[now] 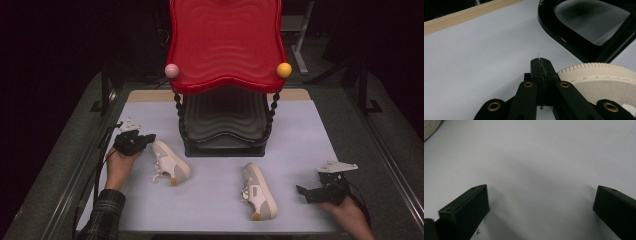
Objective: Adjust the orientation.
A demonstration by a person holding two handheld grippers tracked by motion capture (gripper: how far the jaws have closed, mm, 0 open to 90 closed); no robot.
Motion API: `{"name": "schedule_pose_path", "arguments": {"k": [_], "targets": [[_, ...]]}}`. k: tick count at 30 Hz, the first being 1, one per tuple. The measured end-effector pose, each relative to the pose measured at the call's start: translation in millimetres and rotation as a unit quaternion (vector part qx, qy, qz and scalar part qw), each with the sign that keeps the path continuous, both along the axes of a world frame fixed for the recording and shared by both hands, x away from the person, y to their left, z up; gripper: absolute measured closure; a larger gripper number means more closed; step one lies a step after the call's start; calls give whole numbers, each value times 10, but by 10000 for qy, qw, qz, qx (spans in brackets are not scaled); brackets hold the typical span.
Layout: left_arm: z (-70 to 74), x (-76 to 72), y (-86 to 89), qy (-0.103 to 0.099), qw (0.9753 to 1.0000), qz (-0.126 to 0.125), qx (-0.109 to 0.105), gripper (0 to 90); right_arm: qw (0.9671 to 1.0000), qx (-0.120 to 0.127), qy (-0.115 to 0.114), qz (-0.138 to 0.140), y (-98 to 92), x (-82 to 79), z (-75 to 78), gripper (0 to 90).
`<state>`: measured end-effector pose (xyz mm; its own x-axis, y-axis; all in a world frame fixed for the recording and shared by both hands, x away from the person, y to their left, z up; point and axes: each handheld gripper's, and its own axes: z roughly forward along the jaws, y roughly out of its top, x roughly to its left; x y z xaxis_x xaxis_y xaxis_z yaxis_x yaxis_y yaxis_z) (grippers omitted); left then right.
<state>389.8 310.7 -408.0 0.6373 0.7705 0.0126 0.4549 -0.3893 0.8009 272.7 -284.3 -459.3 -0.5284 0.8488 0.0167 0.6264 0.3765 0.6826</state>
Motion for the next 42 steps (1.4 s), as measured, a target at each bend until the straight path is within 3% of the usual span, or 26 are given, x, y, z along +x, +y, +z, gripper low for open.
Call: {"name": "schedule_pose_path", "arguments": {"k": [6, 16, 32, 42], "targets": [[2, -88, -94, -32, 9998, -196, 56, 900, 10000, 2, -2, 0, 0, -1, 0, 0], [-23, -244, -225, -17, 9986, -502, -144, 900, 10000, 2, 2, -1, 0, 0, 0, 0], [-39, -448, -594, 4, 9938, -1086, -226, 900, 10000, 4, 6, -3, -1, 1, 1, 0], [-6, -552, -738, 17, 9907, -1359, 15, 900, 10000, 9, 9, -4, -1, 1, 1, 0]]}}
